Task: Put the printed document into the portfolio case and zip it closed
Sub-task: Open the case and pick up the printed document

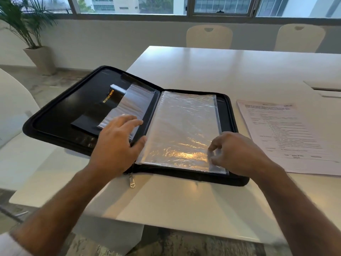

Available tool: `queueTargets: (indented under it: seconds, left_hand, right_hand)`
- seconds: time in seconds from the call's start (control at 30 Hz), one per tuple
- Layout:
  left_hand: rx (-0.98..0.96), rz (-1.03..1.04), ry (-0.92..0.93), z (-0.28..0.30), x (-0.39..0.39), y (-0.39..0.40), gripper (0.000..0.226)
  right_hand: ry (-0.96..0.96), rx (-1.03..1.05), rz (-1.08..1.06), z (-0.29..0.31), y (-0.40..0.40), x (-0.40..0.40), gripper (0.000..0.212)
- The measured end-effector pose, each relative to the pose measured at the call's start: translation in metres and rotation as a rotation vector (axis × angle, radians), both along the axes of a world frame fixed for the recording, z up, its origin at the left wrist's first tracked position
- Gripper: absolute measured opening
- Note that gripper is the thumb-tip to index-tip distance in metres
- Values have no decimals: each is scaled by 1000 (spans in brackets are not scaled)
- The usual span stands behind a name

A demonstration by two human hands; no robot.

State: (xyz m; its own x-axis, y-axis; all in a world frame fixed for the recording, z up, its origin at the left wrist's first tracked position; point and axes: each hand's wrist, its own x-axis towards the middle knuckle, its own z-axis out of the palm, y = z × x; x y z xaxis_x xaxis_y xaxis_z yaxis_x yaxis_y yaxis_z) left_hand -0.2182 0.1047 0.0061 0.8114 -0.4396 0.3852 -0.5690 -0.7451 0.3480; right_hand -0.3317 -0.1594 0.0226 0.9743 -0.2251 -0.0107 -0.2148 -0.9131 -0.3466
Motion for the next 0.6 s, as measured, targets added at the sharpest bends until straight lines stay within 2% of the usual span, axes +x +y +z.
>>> queueTargets:
  seconds: [0.1,0.17,0.43,0.53,0.6]
  left_hand:
    - [253,37,158,-9,21,-5,73]
    - [337,73,222,-15,28,-6,81]
    - [330,130,382,-6,36,-18,83]
    - [354,146,399,5,39,-29,77]
    - [331,133,380,13,37,-42,78]
  right_hand:
    - [-15,9,9,-3,-3,-2,18]
    - [-21,24,17,-4,-6,-4,20]
    - [19,161,132,-5,-24,-13,31]
    - [-39,349,91,-3,-38,-18,27]
    - [-136,401,34,-2,-51,-22,20]
